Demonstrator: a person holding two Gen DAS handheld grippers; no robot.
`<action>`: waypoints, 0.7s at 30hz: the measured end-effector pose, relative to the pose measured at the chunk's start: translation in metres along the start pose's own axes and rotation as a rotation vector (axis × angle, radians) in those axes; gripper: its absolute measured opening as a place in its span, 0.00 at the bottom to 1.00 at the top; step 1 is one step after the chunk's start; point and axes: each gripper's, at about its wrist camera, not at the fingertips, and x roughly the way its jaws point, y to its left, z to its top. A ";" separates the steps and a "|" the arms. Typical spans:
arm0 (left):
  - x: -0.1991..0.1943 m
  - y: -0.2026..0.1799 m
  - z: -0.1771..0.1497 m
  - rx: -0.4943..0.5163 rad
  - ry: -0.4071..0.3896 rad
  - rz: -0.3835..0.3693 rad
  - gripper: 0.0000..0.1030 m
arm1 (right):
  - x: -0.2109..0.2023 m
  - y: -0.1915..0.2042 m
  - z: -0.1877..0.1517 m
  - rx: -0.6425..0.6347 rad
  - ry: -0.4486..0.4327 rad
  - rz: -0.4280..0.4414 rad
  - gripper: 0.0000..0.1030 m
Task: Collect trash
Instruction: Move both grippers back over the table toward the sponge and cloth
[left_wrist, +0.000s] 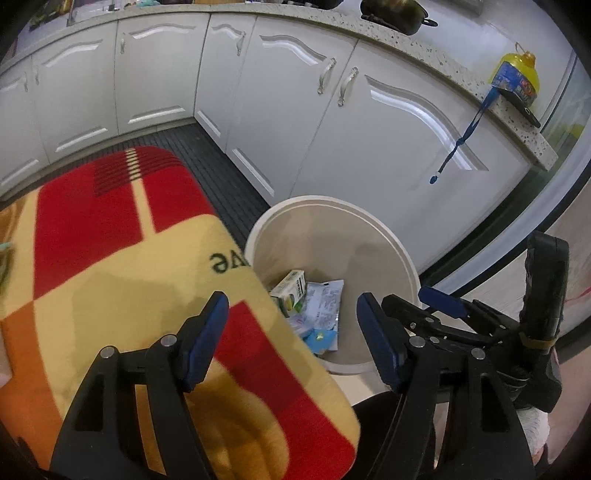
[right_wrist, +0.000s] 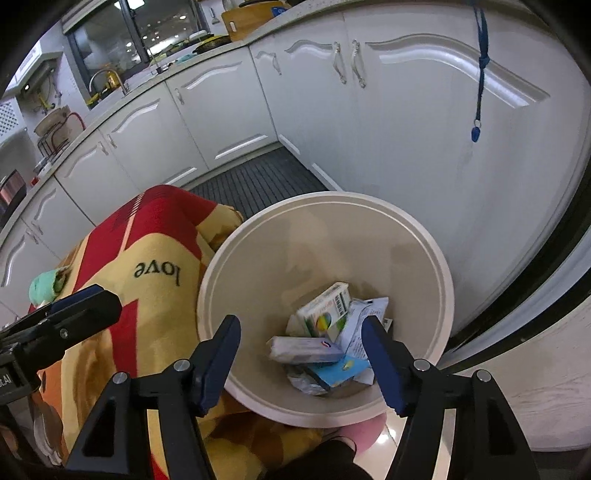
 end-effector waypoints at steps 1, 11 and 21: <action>-0.003 0.001 -0.001 0.003 -0.007 0.007 0.69 | -0.001 0.002 0.000 -0.004 0.000 0.001 0.64; -0.032 0.024 -0.017 0.007 -0.056 0.074 0.69 | -0.012 0.037 -0.001 -0.054 -0.013 0.041 0.65; -0.066 0.079 -0.041 -0.050 -0.060 0.210 0.69 | -0.010 0.083 -0.005 -0.109 0.009 0.129 0.66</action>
